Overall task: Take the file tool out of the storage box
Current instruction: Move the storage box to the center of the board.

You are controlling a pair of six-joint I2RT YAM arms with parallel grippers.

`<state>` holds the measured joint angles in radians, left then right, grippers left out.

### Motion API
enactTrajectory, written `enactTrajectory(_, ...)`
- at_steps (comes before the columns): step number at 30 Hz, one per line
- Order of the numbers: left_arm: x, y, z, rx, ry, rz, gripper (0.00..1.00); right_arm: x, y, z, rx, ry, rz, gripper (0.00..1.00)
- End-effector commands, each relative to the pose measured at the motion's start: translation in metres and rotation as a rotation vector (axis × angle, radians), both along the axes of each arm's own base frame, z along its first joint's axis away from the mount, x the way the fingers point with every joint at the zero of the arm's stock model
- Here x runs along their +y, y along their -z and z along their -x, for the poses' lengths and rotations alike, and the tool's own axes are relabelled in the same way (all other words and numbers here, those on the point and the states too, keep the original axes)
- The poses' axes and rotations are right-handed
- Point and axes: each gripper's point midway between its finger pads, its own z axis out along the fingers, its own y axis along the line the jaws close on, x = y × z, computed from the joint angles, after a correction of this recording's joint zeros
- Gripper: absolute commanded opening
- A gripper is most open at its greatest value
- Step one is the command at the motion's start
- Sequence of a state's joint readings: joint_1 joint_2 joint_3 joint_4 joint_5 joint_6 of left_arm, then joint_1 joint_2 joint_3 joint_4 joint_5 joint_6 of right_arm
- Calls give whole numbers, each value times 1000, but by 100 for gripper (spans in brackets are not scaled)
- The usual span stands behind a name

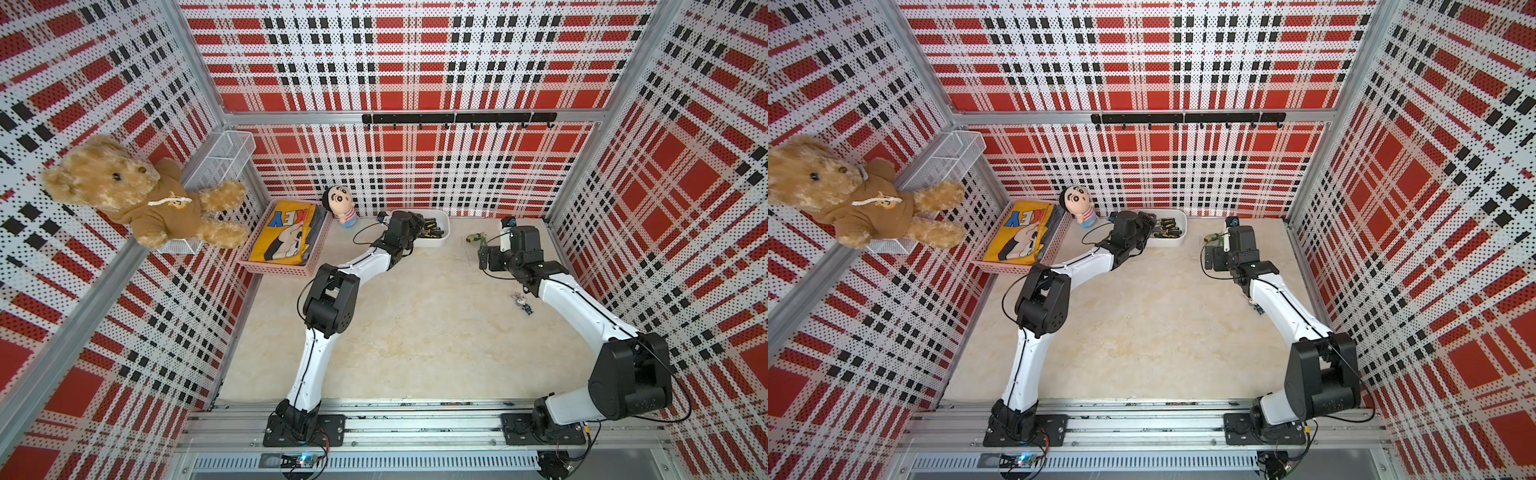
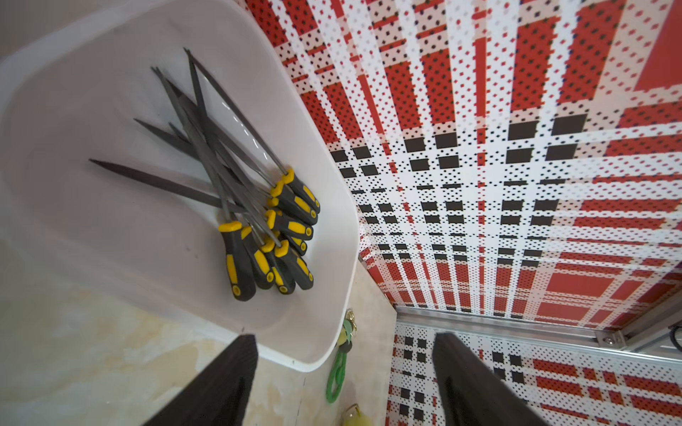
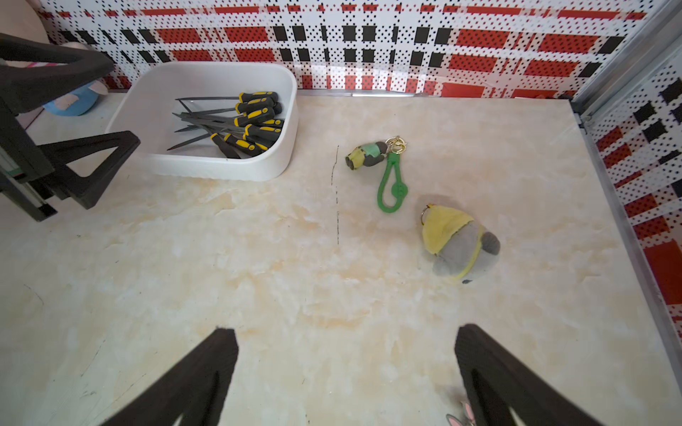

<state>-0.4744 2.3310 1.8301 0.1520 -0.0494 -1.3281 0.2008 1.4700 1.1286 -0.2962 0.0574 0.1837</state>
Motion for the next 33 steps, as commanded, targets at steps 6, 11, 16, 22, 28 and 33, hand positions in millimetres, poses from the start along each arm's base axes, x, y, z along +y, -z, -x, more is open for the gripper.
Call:
enactTrajectory(6, -1, 28, -23, 77, -7, 105, 76, 11, 3, -6, 38, -46, -52, 100)
enactTrajectory(11, -3, 31, -7, 112, -14, 137, 77, 13, 5, -8, 47, -55, -72, 100)
enactTrajectory(16, 4, -9, 9, 68, -43, 106, 82, 14, 15, -9, 63, -58, -80, 100)
enactTrajectory(22, 12, -34, 31, 72, -78, 77, 84, 18, 24, -8, 76, -65, -105, 100)
enactTrajectory(28, 13, 10, 43, 195, -104, 80, 86, 21, 37, -7, 103, -74, -127, 100)
enactTrajectory(33, 11, 31, 38, 244, -128, 116, 85, 22, 41, -6, 112, -80, -129, 100)
